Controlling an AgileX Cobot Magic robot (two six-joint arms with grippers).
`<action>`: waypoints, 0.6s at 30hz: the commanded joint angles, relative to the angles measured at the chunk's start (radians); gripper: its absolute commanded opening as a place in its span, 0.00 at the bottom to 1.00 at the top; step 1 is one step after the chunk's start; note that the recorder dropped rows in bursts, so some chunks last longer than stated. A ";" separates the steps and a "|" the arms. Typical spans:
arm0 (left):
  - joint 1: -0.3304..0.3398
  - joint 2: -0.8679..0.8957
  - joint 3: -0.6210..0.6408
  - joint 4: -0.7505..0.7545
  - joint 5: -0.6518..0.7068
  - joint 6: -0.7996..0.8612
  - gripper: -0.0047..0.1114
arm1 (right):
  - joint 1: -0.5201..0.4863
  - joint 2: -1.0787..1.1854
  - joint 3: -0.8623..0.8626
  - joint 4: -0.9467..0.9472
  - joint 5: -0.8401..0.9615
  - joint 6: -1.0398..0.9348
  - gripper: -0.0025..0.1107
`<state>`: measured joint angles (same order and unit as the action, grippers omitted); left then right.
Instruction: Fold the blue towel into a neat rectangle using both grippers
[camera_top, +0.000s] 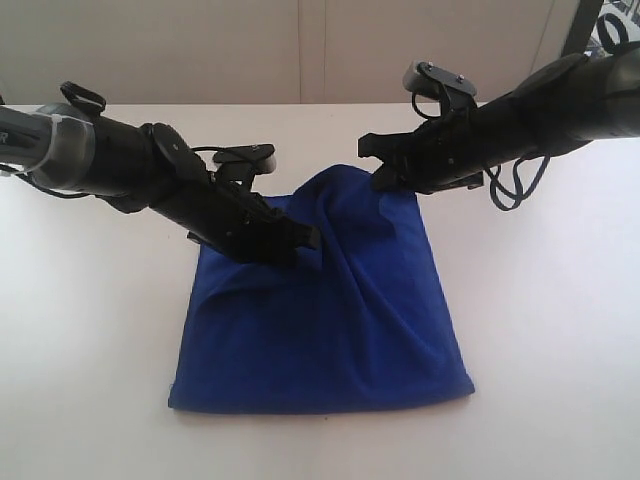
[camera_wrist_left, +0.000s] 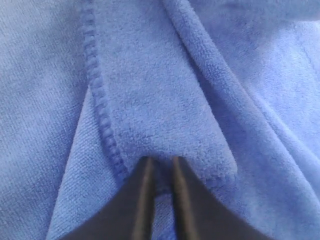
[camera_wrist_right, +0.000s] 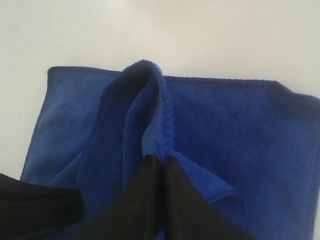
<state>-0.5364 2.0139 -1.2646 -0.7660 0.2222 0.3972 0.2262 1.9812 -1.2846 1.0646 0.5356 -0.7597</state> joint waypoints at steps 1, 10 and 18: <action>-0.005 0.000 -0.002 -0.003 0.007 0.000 0.04 | -0.009 -0.010 0.001 -0.005 0.005 0.004 0.02; -0.005 -0.006 -0.011 -0.001 -0.014 0.000 0.04 | -0.009 -0.010 0.001 -0.005 0.005 0.004 0.02; 0.007 -0.066 -0.015 0.025 0.016 -0.006 0.05 | -0.009 -0.010 0.001 -0.005 0.005 0.004 0.02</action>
<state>-0.5364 1.9723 -1.2770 -0.7455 0.2022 0.3972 0.2262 1.9812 -1.2846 1.0646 0.5356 -0.7597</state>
